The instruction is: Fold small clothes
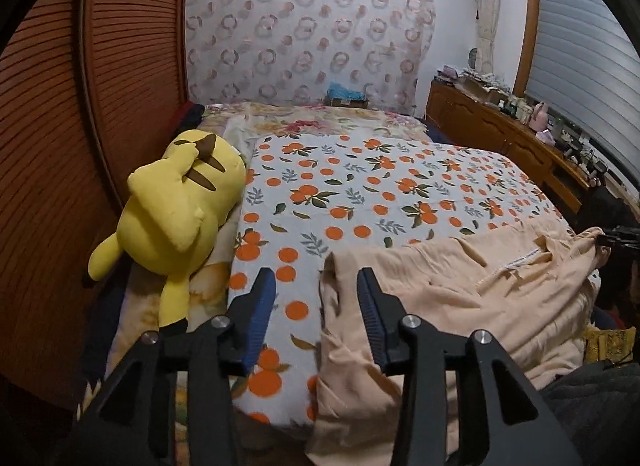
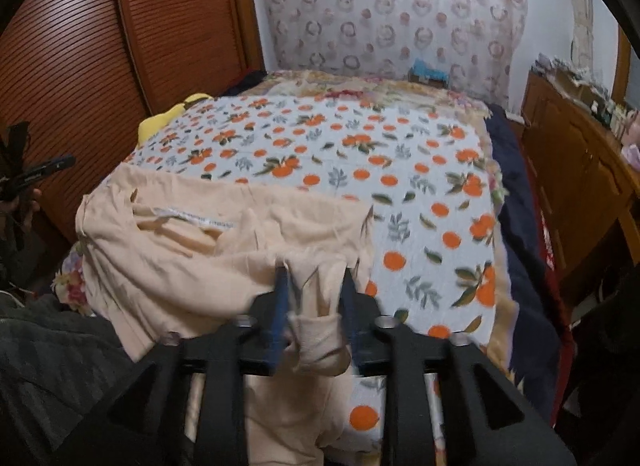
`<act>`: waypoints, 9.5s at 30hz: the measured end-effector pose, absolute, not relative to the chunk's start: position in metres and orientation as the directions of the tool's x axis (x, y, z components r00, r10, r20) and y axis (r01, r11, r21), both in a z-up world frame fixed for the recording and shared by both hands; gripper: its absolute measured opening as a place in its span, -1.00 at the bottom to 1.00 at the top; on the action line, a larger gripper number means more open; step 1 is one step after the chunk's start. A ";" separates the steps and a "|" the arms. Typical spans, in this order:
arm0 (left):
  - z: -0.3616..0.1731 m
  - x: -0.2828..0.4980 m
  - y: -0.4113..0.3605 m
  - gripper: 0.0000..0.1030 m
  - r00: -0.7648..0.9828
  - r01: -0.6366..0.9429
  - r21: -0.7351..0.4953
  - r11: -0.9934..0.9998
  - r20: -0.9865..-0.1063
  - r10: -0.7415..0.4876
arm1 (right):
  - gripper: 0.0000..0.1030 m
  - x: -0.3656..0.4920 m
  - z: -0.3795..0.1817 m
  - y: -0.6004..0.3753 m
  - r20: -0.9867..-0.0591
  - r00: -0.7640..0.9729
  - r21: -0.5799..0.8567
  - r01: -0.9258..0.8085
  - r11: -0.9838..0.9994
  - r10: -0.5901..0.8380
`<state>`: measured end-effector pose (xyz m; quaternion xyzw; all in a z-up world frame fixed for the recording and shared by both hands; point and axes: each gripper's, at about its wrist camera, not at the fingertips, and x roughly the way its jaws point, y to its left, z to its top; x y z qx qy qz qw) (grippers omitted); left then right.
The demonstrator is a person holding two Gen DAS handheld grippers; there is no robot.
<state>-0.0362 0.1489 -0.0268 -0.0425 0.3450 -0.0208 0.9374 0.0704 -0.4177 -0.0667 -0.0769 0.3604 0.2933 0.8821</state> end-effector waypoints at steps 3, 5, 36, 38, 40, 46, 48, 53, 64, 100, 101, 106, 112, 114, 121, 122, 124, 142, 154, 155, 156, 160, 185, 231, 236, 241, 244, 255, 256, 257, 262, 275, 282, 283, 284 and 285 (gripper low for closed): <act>-0.036 -0.013 0.152 -0.20 0.736 0.018 -0.118 0.993 -0.671 -0.093 | -0.11 0.080 -0.060 -0.414 -0.672 0.588 0.049 -0.572 0.819 0.451; -0.045 0.004 0.151 -0.20 0.717 0.025 -0.125 0.992 -0.689 -0.104 | -0.07 0.089 -0.060 -0.409 -0.671 0.598 0.029 -0.571 0.821 0.439; -0.106 0.063 0.120 -0.20 0.603 0.111 -0.120 0.986 -0.781 -0.163 | 0.08 0.182 -0.131 -0.381 -0.764 0.512 0.067 -0.543 0.837 0.394; -0.105 0.063 0.119 -0.52 0.598 0.125 -0.130 0.984 -0.781 -0.179 | -0.01 0.181 -0.131 -0.376 -0.765 0.511 0.052 -0.558 0.829 0.391; -0.102 0.062 0.119 -0.76 0.599 0.121 -0.156 0.980 -0.776 -0.198 | -0.63 0.177 -0.131 -0.370 -0.761 0.499 0.054 -0.589 0.807 0.415; -0.064 0.045 0.111 -0.84 0.678 0.162 -0.198 0.967 -0.689 -0.255 | -0.90 0.155 -0.115 -0.368 -0.721 0.515 0.058 -0.621 0.782 0.463; -0.042 0.036 0.107 -0.85 0.711 0.183 -0.200 0.963 -0.650 -0.270 | -0.91 0.143 -0.098 -0.378 -0.676 0.552 0.076 -0.607 0.791 0.488; 0.020 0.009 0.102 -0.85 0.789 0.247 -0.193 0.950 -0.529 -0.313 | -0.92 0.104 -0.038 -0.402 -0.567 0.657 0.058 -0.571 0.819 0.498; 0.162 -0.027 0.101 -0.85 0.910 0.314 -0.104 0.944 -0.248 -0.331 | -0.93 0.035 0.107 -0.446 -0.270 0.836 -0.011 -0.499 0.867 0.478; 0.039 0.284 0.105 -0.84 0.867 0.090 -0.004 0.996 -0.492 -0.081 | -0.92 0.367 0.018 -0.375 -0.534 0.795 -0.111 -0.403 0.908 0.288; 0.031 0.292 0.102 -0.84 0.860 0.091 -0.003 0.996 -0.504 -0.080 | -0.92 0.376 0.010 -0.373 -0.547 0.788 -0.110 -0.403 0.909 0.283; 0.004 0.326 0.098 -0.83 0.830 0.105 0.002 0.994 -0.551 -0.087 | -0.92 0.419 -0.026 -0.374 -0.600 0.753 -0.083 -0.394 0.915 0.270; -0.011 0.357 0.105 -0.79 0.797 0.150 -0.014 0.989 -0.590 -0.129 | -0.91 0.453 -0.055 -0.369 -0.650 0.715 -0.071 -0.395 0.916 0.258; -0.016 0.364 0.106 -0.76 0.784 0.161 -0.010 0.987 -0.606 -0.134 | -0.91 0.455 -0.062 -0.367 -0.665 0.702 -0.068 -0.398 0.915 0.256; -0.021 0.362 0.105 -0.30 0.747 0.188 -0.010 0.982 -0.648 -0.150 | -0.80 0.467 -0.081 -0.374 -0.685 0.683 -0.025 -0.371 0.928 0.255; -0.020 0.361 0.106 -0.26 0.749 0.183 -0.003 0.983 -0.647 -0.141 | -0.78 0.466 -0.080 -0.374 -0.683 0.686 -0.024 -0.363 0.931 0.250; -0.018 0.353 0.108 -0.23 0.745 0.184 -0.002 0.983 -0.652 -0.141 | -0.70 0.464 -0.077 -0.376 -0.674 0.697 -0.026 -0.352 0.936 0.244; -0.082 0.253 0.097 -0.22 0.590 0.199 -0.004 0.980 -0.798 -0.123 | -0.13 0.322 -0.084 -0.411 -0.736 0.599 0.087 -0.379 0.921 0.316; -0.096 0.245 0.102 0.06 0.645 0.142 -0.027 0.989 -0.756 -0.113 | -0.13 0.294 -0.101 -0.442 -0.781 0.556 0.133 -0.298 0.945 0.285; -0.097 0.244 0.105 0.10 0.645 0.130 -0.036 0.991 -0.756 -0.112 | -0.13 0.294 -0.104 -0.442 -0.780 0.544 0.157 -0.306 0.939 0.308; -0.097 0.245 0.108 0.10 0.643 0.124 -0.056 0.991 -0.756 -0.123 | -0.13 0.294 -0.105 -0.441 -0.779 0.541 0.167 -0.311 0.936 0.318; -0.098 0.245 0.112 0.11 0.644 0.123 -0.039 0.992 -0.757 -0.110 | -0.13 0.298 -0.106 -0.435 -0.769 0.553 0.168 -0.310 0.936 0.321; -0.089 0.240 0.097 -0.74 0.595 0.174 -0.066 0.982 -0.788 -0.159 | -0.80 0.315 -0.098 -0.387 -0.769 0.558 0.106 -0.369 0.923 0.311; -0.022 0.075 0.161 -0.99 0.798 0.042 -0.100 0.994 -0.596 -0.094 | -0.98 0.111 -0.003 -0.437 -0.537 0.733 0.095 -0.439 0.893 0.418; -0.066 0.073 0.155 -0.99 0.721 0.058 -0.099 0.993 -0.684 -0.111 | -0.96 0.111 -0.062 -0.442 -0.643 0.675 0.104 -0.390 0.915 0.361; -0.086 0.071 0.155 -0.98 0.693 0.045 -0.127 0.991 -0.710 -0.122 | -0.93 0.117 -0.093 -0.442 -0.687 0.647 0.108 -0.358 0.928 0.330; -0.092 0.074 0.150 -0.93 0.675 0.045 -0.112 0.993 -0.729 -0.113 | -0.89 0.117 -0.095 -0.445 -0.683 0.655 0.105 -0.349 0.931 0.322; -0.107 0.085 0.150 -0.30 0.654 0.004 -0.089 0.996 -0.753 -0.070 | -0.05 0.115 -0.091 -0.455 -0.665 0.679 0.098 -0.333 0.938 0.311; -0.107 0.086 0.151 -0.29 0.654 0.002 -0.092 0.996 -0.753 -0.071 | -0.02 0.116 -0.091 -0.454 -0.663 0.679 0.099 -0.337 0.936 0.314; -0.107 0.085 0.152 -0.27 0.653 0.000 -0.098 0.995 -0.754 -0.074 | -0.02 0.116 -0.091 -0.453 -0.663 0.677 0.100 -0.342 0.934 0.319; -0.104 0.085 0.155 -0.24 0.644 0.001 -0.114 0.994 -0.760 -0.088 | 0.00 0.121 -0.096 -0.439 -0.659 0.671 0.111 -0.360 0.926 0.339; -0.102 0.090 0.142 -0.20 0.636 0.034 -0.120 0.992 -0.763 -0.114 | 0.00 0.146 -0.121 -0.389 -0.676 0.637 0.099 -0.420 0.902 0.371; -0.107 0.091 0.131 -0.09 0.673 0.011 -0.044 0.999 -0.739 -0.039 | 0.04 0.147 -0.128 -0.386 -0.695 0.624 0.077 -0.429 0.900 0.357; -0.108 0.092 0.132 -0.04 0.674 0.006 -0.044 0.999 -0.738 -0.037 | 0.05 0.147 -0.128 -0.385 -0.697 0.625 0.068 -0.430 0.900 0.351; -0.108 0.094 0.134 0.03 0.672 0.001 -0.050 0.999 -0.740 -0.037 | 0.05 0.147 -0.129 -0.385 -0.698 0.626 0.064 -0.431 0.900 0.349; -0.108 0.096 0.137 0.07 0.666 -0.005 -0.060 0.998 -0.745 -0.041 | 0.06 0.147 -0.129 -0.384 -0.698 0.625 0.063 -0.432 0.900 0.349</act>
